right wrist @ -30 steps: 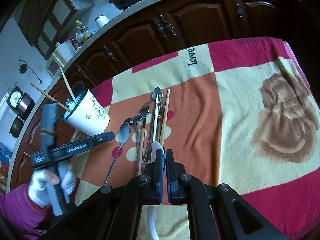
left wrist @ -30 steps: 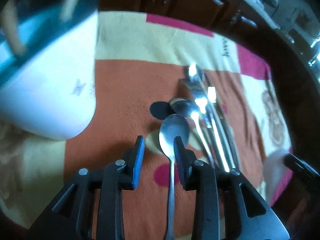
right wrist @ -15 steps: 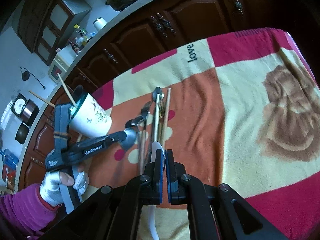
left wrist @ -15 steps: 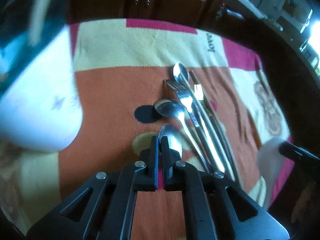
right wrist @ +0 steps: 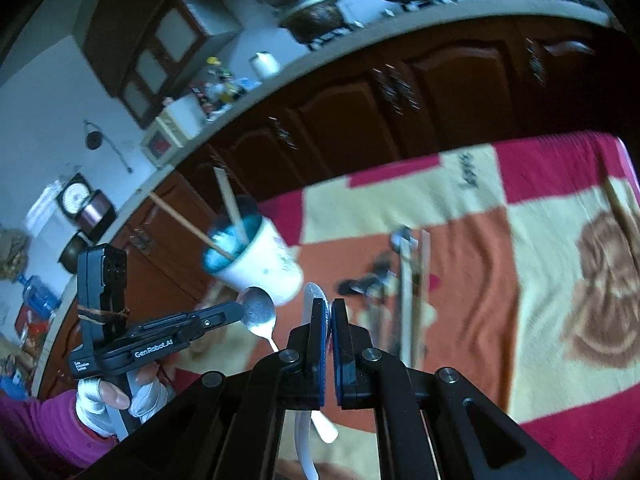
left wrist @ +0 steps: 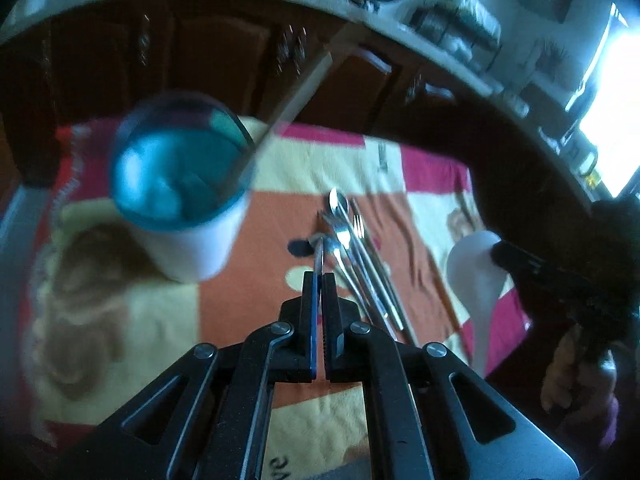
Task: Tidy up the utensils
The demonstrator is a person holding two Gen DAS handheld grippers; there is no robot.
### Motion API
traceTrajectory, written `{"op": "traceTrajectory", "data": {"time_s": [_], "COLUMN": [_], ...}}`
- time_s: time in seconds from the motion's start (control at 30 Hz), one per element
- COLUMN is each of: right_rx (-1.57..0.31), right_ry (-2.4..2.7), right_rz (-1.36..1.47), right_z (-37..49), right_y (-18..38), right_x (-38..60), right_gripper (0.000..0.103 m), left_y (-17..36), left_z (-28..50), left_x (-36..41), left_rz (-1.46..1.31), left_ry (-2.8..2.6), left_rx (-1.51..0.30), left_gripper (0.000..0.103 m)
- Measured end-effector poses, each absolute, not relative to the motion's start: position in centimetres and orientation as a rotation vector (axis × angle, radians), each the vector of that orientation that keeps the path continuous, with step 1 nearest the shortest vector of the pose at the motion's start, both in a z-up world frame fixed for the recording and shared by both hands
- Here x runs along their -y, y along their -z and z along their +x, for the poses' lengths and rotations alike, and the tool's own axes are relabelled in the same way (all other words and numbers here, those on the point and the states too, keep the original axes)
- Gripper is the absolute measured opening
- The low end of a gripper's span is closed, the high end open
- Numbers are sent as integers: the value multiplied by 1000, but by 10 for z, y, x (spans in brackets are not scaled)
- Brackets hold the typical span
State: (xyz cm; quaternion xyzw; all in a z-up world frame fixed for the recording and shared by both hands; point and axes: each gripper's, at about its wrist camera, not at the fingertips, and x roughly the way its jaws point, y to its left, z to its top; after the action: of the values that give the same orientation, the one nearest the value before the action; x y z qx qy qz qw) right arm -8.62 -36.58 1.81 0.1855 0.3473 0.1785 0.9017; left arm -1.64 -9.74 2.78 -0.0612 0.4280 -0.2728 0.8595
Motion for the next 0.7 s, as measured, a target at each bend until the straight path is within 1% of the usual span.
{"op": "traceTrajectory", "data": {"time_s": [0.23,0.4,0.57,0.7], "right_rx": [-644,-594,-530,-464], "right_ry": [-504,-568,-577,-507], "right_rz": [309,282,228,193], "right_z": [-75,-55,-30,-10], "right_y": [-63,-91,-118,-127], "right_x": [307,267,221,191], "right_gripper": [2,2,2,2], "left_y": [-95,-133,-158,-157], "left_z": [-16,-5,15,36], "left_x": [34,2,-17,-20], "left_rz": [-196,-225,-217,-163], "left_ry": [535,494,411,315], "left_rx": [-791,-716,-621,-562], "left_gripper": [1,1,1,1]}}
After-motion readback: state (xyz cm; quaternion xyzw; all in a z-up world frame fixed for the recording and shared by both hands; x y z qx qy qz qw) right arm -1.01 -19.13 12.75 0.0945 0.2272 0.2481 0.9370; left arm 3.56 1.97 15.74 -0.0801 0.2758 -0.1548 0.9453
